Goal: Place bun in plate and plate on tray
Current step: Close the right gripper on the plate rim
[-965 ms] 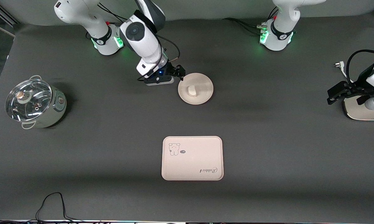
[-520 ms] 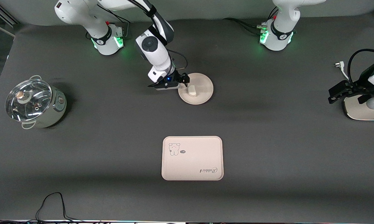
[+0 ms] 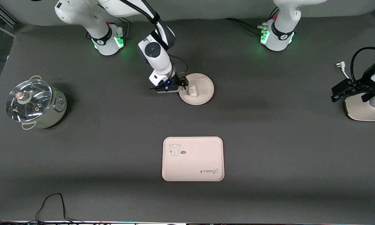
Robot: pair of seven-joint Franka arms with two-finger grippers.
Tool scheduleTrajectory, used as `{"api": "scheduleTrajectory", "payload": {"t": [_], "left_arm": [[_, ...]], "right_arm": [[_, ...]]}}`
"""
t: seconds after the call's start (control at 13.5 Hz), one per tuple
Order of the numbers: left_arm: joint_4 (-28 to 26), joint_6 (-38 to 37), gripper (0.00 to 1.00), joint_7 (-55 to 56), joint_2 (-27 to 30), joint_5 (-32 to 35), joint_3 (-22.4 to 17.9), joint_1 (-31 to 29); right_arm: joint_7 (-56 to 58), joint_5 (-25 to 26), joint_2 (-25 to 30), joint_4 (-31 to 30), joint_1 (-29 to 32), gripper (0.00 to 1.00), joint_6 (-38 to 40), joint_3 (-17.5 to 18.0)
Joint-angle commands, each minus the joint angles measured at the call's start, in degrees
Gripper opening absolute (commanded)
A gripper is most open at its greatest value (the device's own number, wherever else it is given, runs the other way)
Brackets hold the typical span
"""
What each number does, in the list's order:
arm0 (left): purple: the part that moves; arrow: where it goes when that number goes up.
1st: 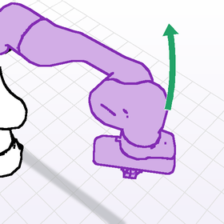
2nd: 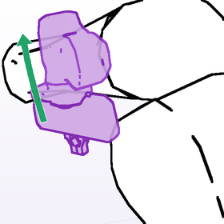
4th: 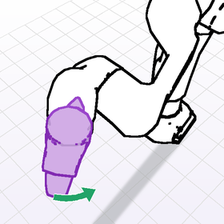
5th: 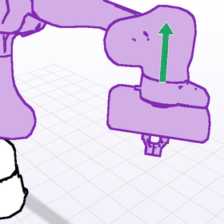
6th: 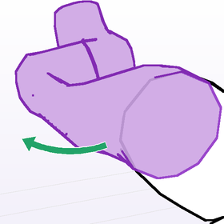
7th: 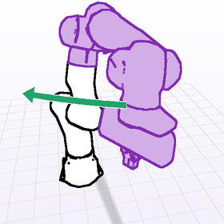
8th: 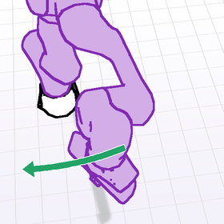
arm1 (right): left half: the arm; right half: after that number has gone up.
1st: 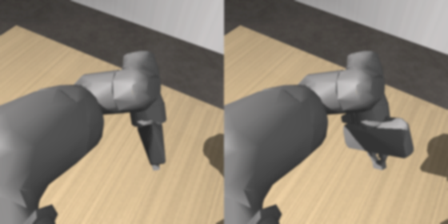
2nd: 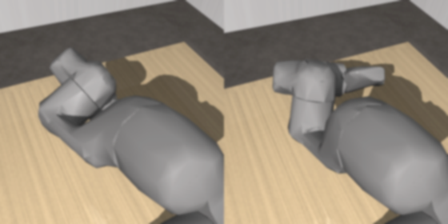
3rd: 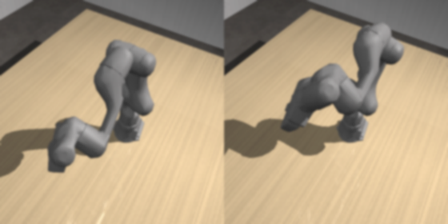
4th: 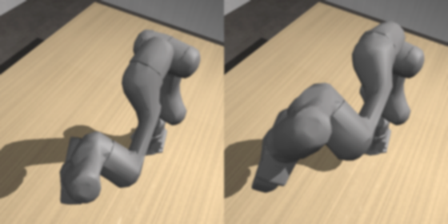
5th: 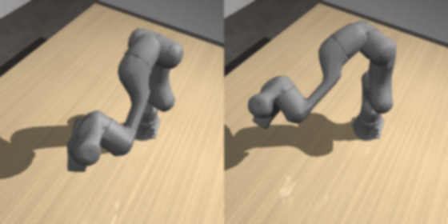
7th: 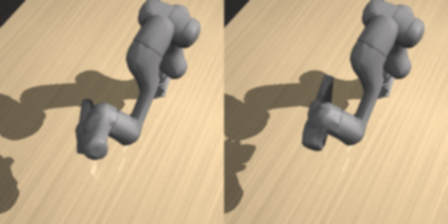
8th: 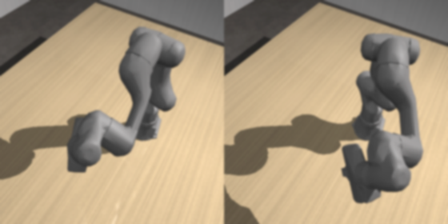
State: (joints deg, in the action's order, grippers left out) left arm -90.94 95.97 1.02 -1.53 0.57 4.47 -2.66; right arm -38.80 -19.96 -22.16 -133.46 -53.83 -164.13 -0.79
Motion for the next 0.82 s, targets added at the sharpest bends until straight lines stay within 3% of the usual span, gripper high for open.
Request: {"api": "scheduleTrajectory", "payload": {"t": [0.0,0.45,0.74], "left_arm": [[0.2,-1.5,1.00,-0.4,0.7,0.7,0.1,-0.2],[0.2,-1.6,1.00,-0.2,0.7,0.7,0.1,-0.3],[0.3,-1.5,1.00,-0.1,0.7,0.7,0.2,-0.2]], "right_arm": [[0.0,-1.6,-0.3,0.4,-0.6,0.64,-0.1,-0.1],[0.0,-1.6,-0.3,0.6,-0.6,0.25,-0.1,-0.1],[0.0,-1.6,-0.3,0.7,-0.6,0.13,-0.1,-0.1]]}}
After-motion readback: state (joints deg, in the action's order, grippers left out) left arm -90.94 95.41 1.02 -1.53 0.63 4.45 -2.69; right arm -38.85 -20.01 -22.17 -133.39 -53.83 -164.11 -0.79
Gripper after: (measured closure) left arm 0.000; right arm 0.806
